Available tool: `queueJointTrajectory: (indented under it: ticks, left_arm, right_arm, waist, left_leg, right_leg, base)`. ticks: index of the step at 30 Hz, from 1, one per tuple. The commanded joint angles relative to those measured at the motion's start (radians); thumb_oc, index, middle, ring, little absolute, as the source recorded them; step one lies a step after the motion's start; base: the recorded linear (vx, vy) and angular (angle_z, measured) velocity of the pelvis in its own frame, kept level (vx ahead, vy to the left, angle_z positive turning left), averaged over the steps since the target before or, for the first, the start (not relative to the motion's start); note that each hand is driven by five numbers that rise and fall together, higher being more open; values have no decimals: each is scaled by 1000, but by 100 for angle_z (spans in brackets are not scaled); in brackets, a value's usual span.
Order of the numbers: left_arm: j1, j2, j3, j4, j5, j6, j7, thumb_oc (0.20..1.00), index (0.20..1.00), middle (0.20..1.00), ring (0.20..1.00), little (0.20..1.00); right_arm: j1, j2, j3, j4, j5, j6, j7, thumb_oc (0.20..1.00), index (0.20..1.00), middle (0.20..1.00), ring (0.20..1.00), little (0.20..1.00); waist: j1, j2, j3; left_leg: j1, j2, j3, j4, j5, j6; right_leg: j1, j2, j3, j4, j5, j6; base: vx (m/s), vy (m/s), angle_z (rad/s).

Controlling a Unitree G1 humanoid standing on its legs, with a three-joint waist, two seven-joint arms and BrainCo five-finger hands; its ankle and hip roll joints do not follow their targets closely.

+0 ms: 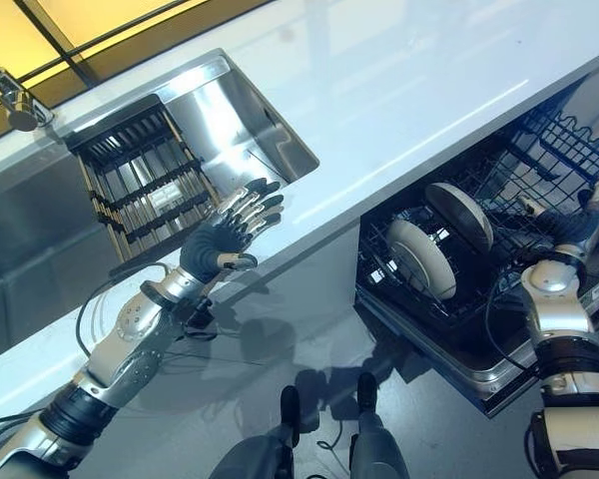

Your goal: Pick up plates and place into dishwasher.

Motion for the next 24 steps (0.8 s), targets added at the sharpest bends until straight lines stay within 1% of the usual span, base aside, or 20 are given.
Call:
queueJointTrajectory:
  ticks: [1, 4, 5, 6, 8, 10, 13, 17, 19, 21, 23, 24]
  left_arm:
    - [-18, -22, -9, -12, 2, -37, -9, 1000, 1000, 1000, 1000, 1000]
    - [-30, -30, -12, -5, -1, -33, -7, 1000, 1000, 1000, 1000, 1000]
    - [-28, -36, -12, -4, 2, -31, -3, 1000, 1000, 1000, 1000, 1000]
    - [-29, -40, -12, -2, 5, -32, 1, 1000, 1000, 1000, 1000, 1000]
    - [-28, -47, -12, 4, 9, -35, 6, 1000, 1000, 1000, 1000, 1000]
    - [-35, -50, -15, 15, 9, -43, 5, 1000, 1000, 1000, 1000, 1000]
    - [-51, -56, -20, 33, 6, -49, 4, 1000, 1000, 1000, 1000, 1000]
    - [-69, -56, -26, 45, -1, -49, 9, 1000, 1000, 1000, 1000, 1000]
    - [-74, -54, -33, 50, -5, -50, 11, 1000, 1000, 1000, 1000, 1000]
    - [-74, -53, -31, 51, -8, -47, 2, 1000, 1000, 1000, 1000, 1000]
    - [-70, -50, -27, 52, -10, -42, -11, 1000, 1000, 1000, 1000, 1000]
    - [-70, -47, -25, 51, -13, -39, -14, 1000, 1000, 1000, 1000, 1000]
  right_arm:
    - [-43, -29, -27, -3, 104, -76, 27, 1000, 1000, 1000, 1000, 1000]
    - [-84, -2, -32, 74, 186, -74, 64, 1000, 1000, 1000, 1000, 1000]
    - [-96, 5, -28, 90, 204, -67, 71, 1000, 1000, 1000, 1000, 1000]
    - [-111, 17, -22, 105, 218, -64, 80, 1000, 1000, 1000, 1000, 1000]
    - [-135, 34, -11, 135, 260, -57, 82, 1000, 1000, 1000, 1000, 1000]
    - [-162, 43, -16, 199, 294, -65, 98, 1000, 1000, 1000, 1000, 1000]
    - [-204, 57, -21, 303, 350, -58, 121, 1000, 1000, 1000, 1000, 1000]
    - [-232, 68, -27, 394, 426, -40, 147, 1000, 1000, 1000, 1000, 1000]
    - [-239, 83, -19, 424, 458, -32, 203, 1000, 1000, 1000, 1000, 1000]
    - [-241, 93, -13, 416, 547, -33, 287, 1000, 1000, 1000, 1000, 1000]
    - [-239, 102, -23, 408, 640, -3, 374, 1000, 1000, 1000, 1000, 1000]
    - [-237, 104, -24, 408, 665, 1, 402, 1000, 1000, 1000, 1000, 1000]
  waist:
    - [20, -10, 48]
    - [32, 2, 61]
    - [36, 6, 61]
    - [40, 9, 61]
    - [48, 14, 61]
    - [55, 19, 61]
    - [65, 29, 61]
    - [72, 38, 61]
    - [76, 41, 61]
    - [79, 42, 61]
    - [82, 40, 61]
    - [83, 40, 61]
  left_leg:
    - [-172, -86, 39, 376, -232, 91]
    - [-251, -99, 36, 499, -283, 109]
    - [-275, -102, 34, 543, -308, 115]
    - [-299, -104, 32, 566, -308, 121]
    - [-349, -108, 29, 643, -344, 132]
    - [-390, -111, 28, 702, -366, 139]
    - [-443, -115, 28, 786, -398, 149]
    - [-480, -120, 27, 850, -421, 155]
    - [-498, -124, 23, 874, -424, 157]
    - [-505, -126, 19, 887, -426, 156]
    - [-507, -127, 15, 896, -427, 153]
    - [-508, -128, 14, 898, -428, 153]
  right_leg:
    - [-125, -49, -63, 392, -221, -14]
    - [-201, -67, -76, 525, -270, -30]
    - [-226, -73, -74, 575, -296, -34]
    - [-251, -77, -74, 601, -299, -41]
    - [-303, -84, -66, 684, -336, -51]
    - [-342, -89, -62, 740, -356, -57]
    - [-396, -90, -56, 823, -388, -68]
    - [-437, -89, -52, 890, -412, -77]
    - [-456, -87, -49, 916, -418, -80]
    - [-463, -88, -49, 929, -421, -82]
    - [-465, -87, -50, 937, -423, -83]
    - [-465, -87, -50, 939, -423, -83]
  base:
    - [-86, 5, 5]
    - [-58, 29, 5]
    - [-38, 35, 4]
    - [0, 0, 0]
    - [-20, 12, -1]
    - [-25, 1, 10]
    - [-12, 2, 7]
    - [4, 3, 0]
    - [11, 7, -6]
    - [16, -1, -4]
    - [26, -17, -11]
    - [24, -33, -10]
